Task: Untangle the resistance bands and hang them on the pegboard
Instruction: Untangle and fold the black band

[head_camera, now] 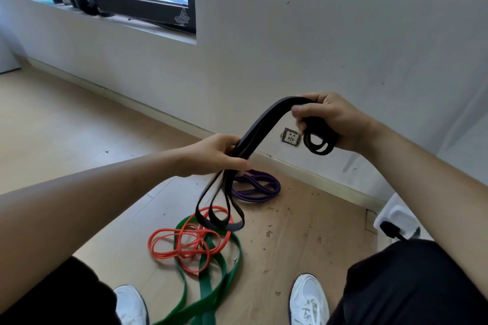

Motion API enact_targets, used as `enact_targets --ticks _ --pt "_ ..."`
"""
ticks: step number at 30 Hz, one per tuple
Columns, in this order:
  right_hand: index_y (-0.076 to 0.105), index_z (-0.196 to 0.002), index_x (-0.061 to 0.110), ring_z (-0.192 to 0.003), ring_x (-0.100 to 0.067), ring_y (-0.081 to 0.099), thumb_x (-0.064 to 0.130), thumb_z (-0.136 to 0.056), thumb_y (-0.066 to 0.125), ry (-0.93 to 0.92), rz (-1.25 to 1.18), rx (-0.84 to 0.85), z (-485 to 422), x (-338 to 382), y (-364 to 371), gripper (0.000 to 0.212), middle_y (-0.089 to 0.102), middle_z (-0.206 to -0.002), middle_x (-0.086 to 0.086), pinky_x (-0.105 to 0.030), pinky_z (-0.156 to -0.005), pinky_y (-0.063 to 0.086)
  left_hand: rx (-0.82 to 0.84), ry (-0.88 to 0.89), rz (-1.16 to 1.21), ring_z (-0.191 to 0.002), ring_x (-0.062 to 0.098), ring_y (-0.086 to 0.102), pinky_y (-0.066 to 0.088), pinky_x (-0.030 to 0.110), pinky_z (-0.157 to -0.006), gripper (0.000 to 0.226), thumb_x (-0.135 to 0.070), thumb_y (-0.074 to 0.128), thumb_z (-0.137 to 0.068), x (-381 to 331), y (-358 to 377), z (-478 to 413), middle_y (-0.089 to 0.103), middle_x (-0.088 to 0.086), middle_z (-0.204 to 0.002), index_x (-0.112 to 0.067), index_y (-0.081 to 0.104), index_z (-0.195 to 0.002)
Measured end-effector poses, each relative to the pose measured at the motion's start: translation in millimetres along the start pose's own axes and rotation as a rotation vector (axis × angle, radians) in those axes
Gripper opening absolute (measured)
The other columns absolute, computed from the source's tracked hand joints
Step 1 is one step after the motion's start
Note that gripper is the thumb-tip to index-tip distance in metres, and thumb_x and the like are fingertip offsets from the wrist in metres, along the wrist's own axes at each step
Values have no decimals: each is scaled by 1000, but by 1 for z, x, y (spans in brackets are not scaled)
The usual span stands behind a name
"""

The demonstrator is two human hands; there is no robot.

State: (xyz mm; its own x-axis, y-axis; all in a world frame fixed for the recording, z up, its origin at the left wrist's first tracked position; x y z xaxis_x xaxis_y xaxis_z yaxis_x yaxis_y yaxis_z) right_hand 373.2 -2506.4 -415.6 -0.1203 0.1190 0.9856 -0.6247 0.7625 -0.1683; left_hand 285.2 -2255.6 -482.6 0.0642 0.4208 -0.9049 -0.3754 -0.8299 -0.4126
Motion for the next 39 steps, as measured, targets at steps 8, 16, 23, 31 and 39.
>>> enact_targets --ticks 8,16,23,31,39 --pt "74 -103 16 -101 -22 72 13 -82 82 285 565 282 6 -40 -11 23 75 -104 -10 -35 -96 51 -130 58 142 -86 22 64 54 35 -87 25 -29 67 -95 -8 -24 4 63 7 -89 -12 70 -113" --pt "67 -125 14 -111 -19 68 13 -84 81 31 382 224 -6 -17 46 43 72 -117 -7 -31 -98 55 -23 120 87 -77 18 59 52 29 -75 19 -18 66 -97 -26 -14 -3 61 4 -86 -4 69 -111" --pt "77 -102 12 -85 -22 72 18 -85 80 -84 722 192 -13 -2 62 19 76 -89 -5 -40 -79 56 -65 70 -174 -68 11 62 48 25 -65 10 -24 73 -93 -20 -17 1 65 -2 -73 -15 72 -96" --pt "71 -102 4 -75 -21 70 10 -89 75 15 581 140 -9 -1 46 15 72 -91 -21 -39 -73 59 -109 47 -130 -84 13 72 56 26 -78 22 -23 77 -89 -4 -17 4 74 -2 -87 -17 70 -108" --pt "66 -112 7 -76 -22 72 9 -88 76 51 608 264 -3 -4 59 26 70 -91 -14 -32 -63 60 -119 80 -27 -82 17 66 52 35 -81 22 -26 76 -89 -14 -9 1 71 12 -88 -11 73 -105"
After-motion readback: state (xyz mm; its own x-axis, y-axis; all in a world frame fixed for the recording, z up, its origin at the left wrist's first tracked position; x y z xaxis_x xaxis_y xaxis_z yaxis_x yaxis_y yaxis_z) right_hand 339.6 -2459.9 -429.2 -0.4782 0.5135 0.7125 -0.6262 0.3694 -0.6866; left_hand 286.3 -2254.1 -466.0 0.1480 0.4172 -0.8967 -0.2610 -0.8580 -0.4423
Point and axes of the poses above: each hand's wrist, its own z-axis away from the middle knuckle, its own y-axis out of the palm, x = y × z, the point moved 1 cm from there along -z, towards the middle knuckle
